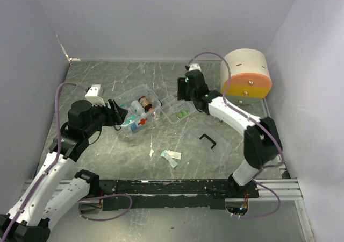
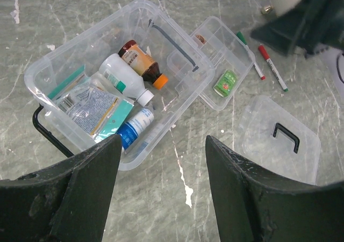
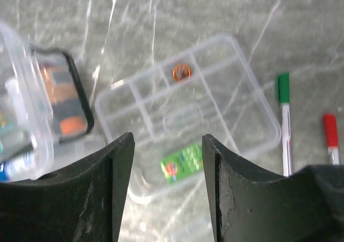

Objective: Organize the medicine kit

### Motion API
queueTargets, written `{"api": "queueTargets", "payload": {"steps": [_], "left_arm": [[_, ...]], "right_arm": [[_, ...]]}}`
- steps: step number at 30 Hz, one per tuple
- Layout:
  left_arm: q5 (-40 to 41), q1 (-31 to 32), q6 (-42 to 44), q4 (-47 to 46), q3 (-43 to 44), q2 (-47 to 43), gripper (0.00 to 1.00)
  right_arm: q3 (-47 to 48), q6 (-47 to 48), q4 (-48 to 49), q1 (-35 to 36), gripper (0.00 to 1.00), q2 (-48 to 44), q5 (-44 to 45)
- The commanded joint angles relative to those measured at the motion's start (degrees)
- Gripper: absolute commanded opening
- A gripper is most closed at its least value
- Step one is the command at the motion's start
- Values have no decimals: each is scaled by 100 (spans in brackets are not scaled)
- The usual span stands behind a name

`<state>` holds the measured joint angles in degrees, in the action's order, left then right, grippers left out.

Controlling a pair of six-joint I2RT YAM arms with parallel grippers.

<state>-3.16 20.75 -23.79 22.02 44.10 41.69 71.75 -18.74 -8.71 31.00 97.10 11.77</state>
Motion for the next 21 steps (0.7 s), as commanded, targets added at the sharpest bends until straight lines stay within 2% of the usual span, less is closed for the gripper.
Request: {"api": "queueTargets", "payload": {"steps": [1,5,9,13,17,21], "left_arm": [[-187,8,15,-403,161,-74,74],[-668,8,-26,-943,34,-158,75],[-876,7,10,-1111,25,-172,75],[-870,8,29,-1075,72,-106,75],[-859,8,-41,-1127,30,-106,75],[-782,8,-27,-1095,-26,-139,75]], "right_arm": [[-952,-26,-569,142,52,-774,-602],[-1831,583,-819,462,52,-1550,-1174],[-2182,684,-1189,1075,52,-1859,-1314],[-2380,530,-1269,1754,51,-1833,-1215],[-2428,404,-1233,2208,45,-1610,-1377],[-2429,251,-1232,2555,44,-1336,-1540]]}}
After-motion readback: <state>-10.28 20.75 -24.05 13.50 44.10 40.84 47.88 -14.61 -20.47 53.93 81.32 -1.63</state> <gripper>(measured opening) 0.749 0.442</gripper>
